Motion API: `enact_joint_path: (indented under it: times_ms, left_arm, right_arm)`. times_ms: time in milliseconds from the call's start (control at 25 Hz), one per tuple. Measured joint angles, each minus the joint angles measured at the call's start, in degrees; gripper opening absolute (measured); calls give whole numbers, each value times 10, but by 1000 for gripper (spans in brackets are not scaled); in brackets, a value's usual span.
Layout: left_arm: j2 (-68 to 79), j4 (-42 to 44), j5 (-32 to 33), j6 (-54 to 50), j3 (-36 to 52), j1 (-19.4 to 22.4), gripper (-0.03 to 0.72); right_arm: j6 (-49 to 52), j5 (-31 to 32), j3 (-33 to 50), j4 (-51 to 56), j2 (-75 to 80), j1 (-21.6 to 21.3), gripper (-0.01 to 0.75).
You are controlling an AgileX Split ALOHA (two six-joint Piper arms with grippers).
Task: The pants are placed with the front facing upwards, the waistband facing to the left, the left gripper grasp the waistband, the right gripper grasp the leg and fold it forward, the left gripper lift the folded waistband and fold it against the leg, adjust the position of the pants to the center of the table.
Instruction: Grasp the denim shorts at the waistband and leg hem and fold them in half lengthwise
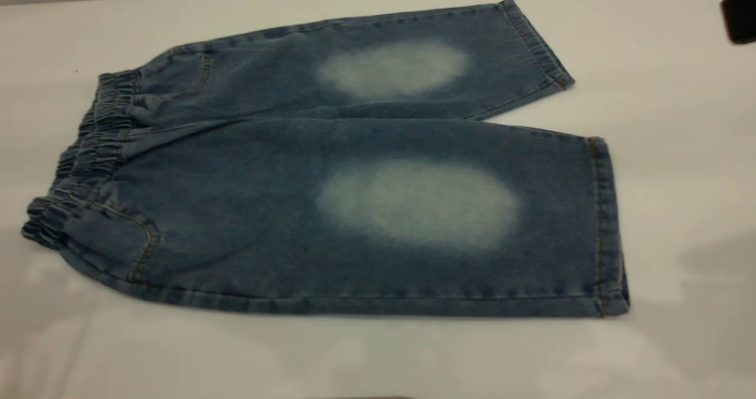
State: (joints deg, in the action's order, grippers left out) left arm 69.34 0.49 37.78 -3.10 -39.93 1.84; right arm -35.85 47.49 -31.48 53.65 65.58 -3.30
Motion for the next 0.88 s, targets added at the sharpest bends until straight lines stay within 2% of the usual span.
enact_joint_path:
  times_ms: [120,240,480,600,640,760,880]
  left_arm:
    - [15,1,-4,0,0,0,510]
    - [16,1,-6,0,0,0,510]
    - [16,1,-10,0,0,0,510]
    - [17,1,-10,0,0,0,510]
    - [17,2,-10,-2,0,1,510]
    - [20,2,-14,-2,0,15,510]
    - [42,-5,-31,-2,0,58,510]
  right_arm:
    - [-28,-10,0,17,22,0,480]
    - [-64,-33,-3,47,42,24,480]
    - [-79,-125,-42,40,95,158,480]
    - [-1,-150,-67,-52,132,207,480]
    - [104,-152,-76,-143,162,219,480]
    - [245,-150,-79,-258,196,221,480]
    - [285,-147,-79,-286,213,221,480]
